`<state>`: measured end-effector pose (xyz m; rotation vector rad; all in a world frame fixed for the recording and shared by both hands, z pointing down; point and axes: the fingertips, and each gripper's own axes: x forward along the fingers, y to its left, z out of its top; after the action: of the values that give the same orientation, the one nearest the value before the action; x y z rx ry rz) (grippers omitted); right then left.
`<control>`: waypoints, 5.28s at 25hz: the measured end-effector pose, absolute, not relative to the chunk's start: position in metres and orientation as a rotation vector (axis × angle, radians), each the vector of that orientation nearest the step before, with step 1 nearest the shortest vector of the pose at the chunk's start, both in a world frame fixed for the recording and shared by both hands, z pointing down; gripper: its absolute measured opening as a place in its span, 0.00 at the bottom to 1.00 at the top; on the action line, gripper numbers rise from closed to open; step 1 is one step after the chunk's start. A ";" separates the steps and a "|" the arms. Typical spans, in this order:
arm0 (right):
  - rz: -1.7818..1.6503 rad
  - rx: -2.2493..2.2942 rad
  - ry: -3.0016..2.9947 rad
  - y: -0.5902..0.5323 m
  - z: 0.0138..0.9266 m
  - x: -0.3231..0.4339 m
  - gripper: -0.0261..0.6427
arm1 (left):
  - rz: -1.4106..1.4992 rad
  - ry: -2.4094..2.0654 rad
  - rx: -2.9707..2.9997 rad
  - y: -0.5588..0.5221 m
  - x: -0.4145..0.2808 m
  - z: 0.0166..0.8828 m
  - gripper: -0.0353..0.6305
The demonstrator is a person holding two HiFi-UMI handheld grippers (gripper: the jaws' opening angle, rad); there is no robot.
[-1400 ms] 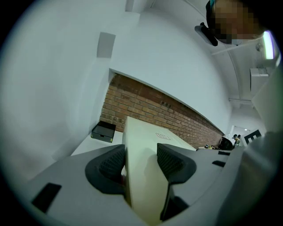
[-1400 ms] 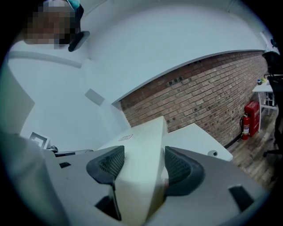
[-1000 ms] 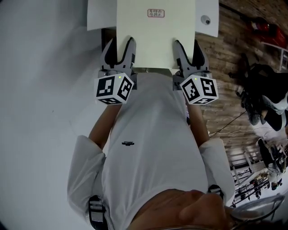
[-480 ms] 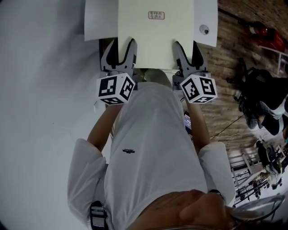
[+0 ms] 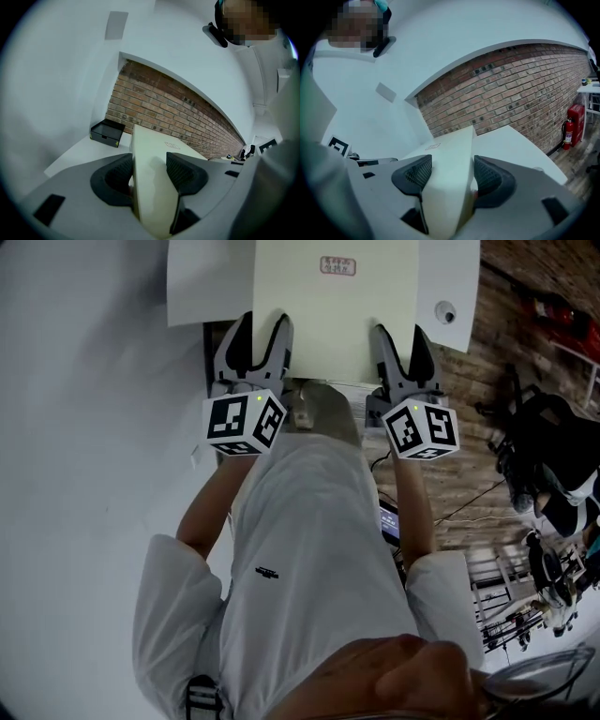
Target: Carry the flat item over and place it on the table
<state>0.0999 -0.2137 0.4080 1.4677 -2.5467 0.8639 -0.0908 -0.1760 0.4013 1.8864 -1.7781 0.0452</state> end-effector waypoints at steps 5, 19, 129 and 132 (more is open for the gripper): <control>0.854 1.459 -2.528 -0.239 0.444 0.091 0.47 | 0.040 -1.771 1.865 -0.200 -0.100 0.441 0.41; 0.882 1.442 -2.482 -0.292 0.546 0.061 0.47 | 0.056 -1.753 1.825 -0.252 -0.130 0.543 0.41; 0.454 1.265 -2.657 -0.122 0.301 0.099 0.10 | 0.201 -1.631 2.192 -0.093 -0.020 0.290 0.09; 0.439 1.249 -2.671 -0.106 0.290 0.100 0.10 | 0.208 -1.621 2.198 -0.076 -0.015 0.284 0.09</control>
<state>0.0996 -0.1059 0.2900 1.2492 -2.6707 0.4391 -0.0151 -0.0759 0.2844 2.1982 -1.6209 0.2080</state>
